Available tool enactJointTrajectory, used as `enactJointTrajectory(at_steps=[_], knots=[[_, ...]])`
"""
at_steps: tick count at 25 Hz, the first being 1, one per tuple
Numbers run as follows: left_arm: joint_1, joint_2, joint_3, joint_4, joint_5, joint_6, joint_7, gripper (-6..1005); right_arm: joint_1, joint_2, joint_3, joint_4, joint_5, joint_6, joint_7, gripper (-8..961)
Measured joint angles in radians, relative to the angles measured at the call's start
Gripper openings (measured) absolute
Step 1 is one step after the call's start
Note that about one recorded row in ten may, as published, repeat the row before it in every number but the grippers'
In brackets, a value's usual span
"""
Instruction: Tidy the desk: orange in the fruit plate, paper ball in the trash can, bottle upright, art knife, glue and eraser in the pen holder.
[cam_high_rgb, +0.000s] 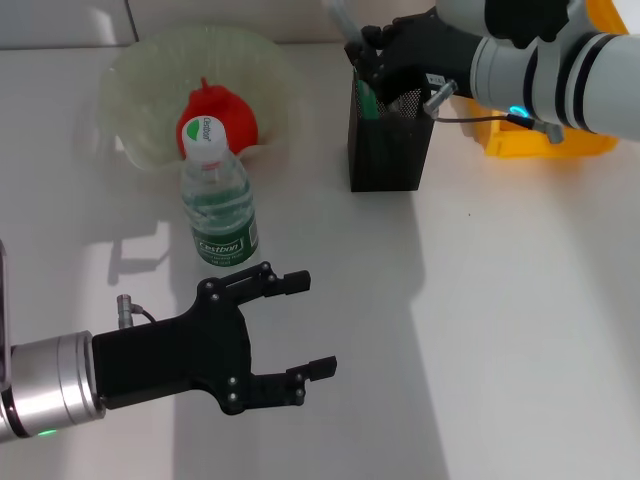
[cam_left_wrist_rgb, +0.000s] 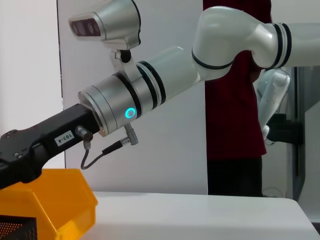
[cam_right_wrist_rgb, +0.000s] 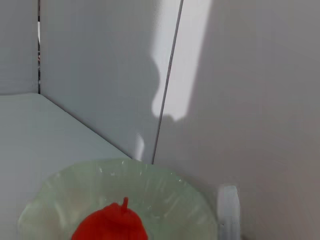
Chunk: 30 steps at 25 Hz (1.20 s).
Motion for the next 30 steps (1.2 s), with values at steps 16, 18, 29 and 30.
enactJointTrajectory(at_steps=[16,18,29,30], knots=[[0.005,0.002,-0.006,-0.001,0.0,0.0,-0.006,829,-0.271,-0.005,0.114,-0.335,0.178,-0.272,-0.077,589],[0.005,0.002,-0.007,-0.002,0.0,0.0,-0.007,829,-0.326,-0.005,0.172,-0.327,0.336,-0.344,-0.206,664],[0.005,0.003,-0.009,-0.004,0.0,-0.005,-0.02,829,-0.292,-0.02,0.657,0.329,0.708,-1.167,-0.927,826],[0.006,0.003,-0.009,-0.004,0.0,-0.007,-0.02,829,-0.283,-0.023,0.686,0.381,0.666,-1.214,-0.974,825]])
